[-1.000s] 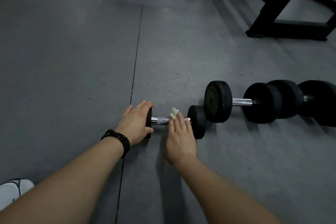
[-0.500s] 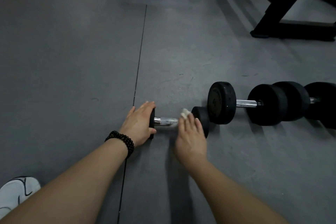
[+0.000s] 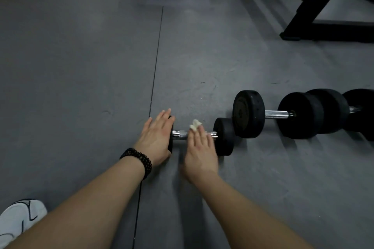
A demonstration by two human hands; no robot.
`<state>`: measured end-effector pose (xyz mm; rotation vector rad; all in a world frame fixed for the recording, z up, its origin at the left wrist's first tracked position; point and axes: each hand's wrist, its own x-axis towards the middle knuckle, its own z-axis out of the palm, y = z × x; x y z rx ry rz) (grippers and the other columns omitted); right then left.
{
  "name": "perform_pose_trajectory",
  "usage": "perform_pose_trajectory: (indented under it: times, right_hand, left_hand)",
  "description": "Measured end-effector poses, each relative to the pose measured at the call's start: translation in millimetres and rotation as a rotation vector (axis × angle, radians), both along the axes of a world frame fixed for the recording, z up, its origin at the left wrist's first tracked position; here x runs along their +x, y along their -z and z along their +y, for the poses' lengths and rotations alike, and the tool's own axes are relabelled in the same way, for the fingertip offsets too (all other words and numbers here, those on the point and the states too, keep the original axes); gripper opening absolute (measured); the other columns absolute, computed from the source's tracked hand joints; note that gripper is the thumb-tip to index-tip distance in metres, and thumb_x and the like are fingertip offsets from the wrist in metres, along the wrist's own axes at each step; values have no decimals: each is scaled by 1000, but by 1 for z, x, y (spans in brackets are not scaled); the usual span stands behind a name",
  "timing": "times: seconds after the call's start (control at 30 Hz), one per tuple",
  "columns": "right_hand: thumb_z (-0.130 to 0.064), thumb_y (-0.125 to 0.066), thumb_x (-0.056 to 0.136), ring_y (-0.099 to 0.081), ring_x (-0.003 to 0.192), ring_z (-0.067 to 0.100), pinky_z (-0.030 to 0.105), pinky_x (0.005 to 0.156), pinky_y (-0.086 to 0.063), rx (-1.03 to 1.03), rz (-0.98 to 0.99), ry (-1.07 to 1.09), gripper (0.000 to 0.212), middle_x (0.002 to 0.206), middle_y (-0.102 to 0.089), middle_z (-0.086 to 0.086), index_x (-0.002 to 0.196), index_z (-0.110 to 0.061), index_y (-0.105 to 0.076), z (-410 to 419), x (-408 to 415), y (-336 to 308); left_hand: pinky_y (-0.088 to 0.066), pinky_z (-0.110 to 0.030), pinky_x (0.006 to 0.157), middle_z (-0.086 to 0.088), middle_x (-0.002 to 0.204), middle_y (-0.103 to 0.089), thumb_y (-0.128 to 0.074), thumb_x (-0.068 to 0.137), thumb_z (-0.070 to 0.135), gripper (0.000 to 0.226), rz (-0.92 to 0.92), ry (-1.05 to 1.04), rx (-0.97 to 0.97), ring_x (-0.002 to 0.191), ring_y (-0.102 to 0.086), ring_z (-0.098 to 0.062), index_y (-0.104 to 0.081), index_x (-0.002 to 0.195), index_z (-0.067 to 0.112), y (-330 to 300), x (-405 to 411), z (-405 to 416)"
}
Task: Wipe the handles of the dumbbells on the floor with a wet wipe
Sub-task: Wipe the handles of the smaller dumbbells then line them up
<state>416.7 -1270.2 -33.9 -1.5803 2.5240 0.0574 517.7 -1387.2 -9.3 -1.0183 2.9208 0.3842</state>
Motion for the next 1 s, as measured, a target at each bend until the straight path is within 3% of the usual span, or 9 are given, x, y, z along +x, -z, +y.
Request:
perform_pose_trajectory:
  times: [0.1,0.17,0.3,0.53,0.67,0.77,0.87,1.0]
  right_hand:
    - [-36,-29,99,14,150,22,41,121,8,-26,-20,-159,70,165,3,8,156,-7,0,-15,12,0]
    - [-26,-30,96,2,152,25,41,122,3,-77,26,-126,67,164,-9,13,155,-3,-9,-6,0,0]
    - [-12,-24,87,-41,137,35,47,118,-27,-200,97,-64,59,137,-54,22,136,6,-51,17,-26,3]
    - [-12,-23,84,-52,125,36,45,109,-40,-220,50,-24,59,128,-59,19,133,1,-54,6,-32,4]
    - [-9,-46,81,-40,137,35,48,111,-38,-246,-50,-86,66,146,-46,18,146,-1,-39,11,-14,13]
    - [-14,-52,87,-16,149,30,40,121,-21,-218,-84,-55,80,163,-13,13,156,-11,-14,10,-4,14]
    - [-26,-53,89,1,151,28,39,121,-9,-198,-100,6,87,165,11,9,157,-19,1,-4,3,12]
    - [-28,-52,87,17,150,24,39,120,8,-164,-80,111,92,163,17,9,157,-16,5,-3,-4,17]
  left_hand:
    - [-1,-38,122,0,165,6,-78,76,19,98,44,-5,-51,151,8,-16,-19,155,16,-1,2,0]
    - [-4,-37,122,-1,165,-2,-83,72,21,103,66,-3,-43,151,3,-17,-21,154,15,0,3,0]
    - [-4,-35,122,0,164,-11,-85,72,21,109,83,-9,-3,151,-3,-17,-15,156,15,5,4,5]
    - [-22,-37,116,-5,149,-26,-81,72,27,100,72,-21,-155,139,-26,-24,-25,152,13,-2,1,7]
    - [-20,-36,116,-3,150,-28,-82,72,32,102,60,-38,-129,139,-28,-20,-23,154,16,-2,0,2]
    - [-19,-34,116,0,151,-24,-80,74,33,102,39,-43,-104,139,-28,-19,-19,155,17,-3,-2,0]
    - [-19,-33,117,0,152,-23,-80,75,31,101,43,-60,-75,138,-30,-20,-19,155,18,-4,-4,0]
    - [-14,-36,121,0,153,-22,-81,76,31,101,26,-64,-56,138,-29,-20,-19,155,17,-8,-6,-3]
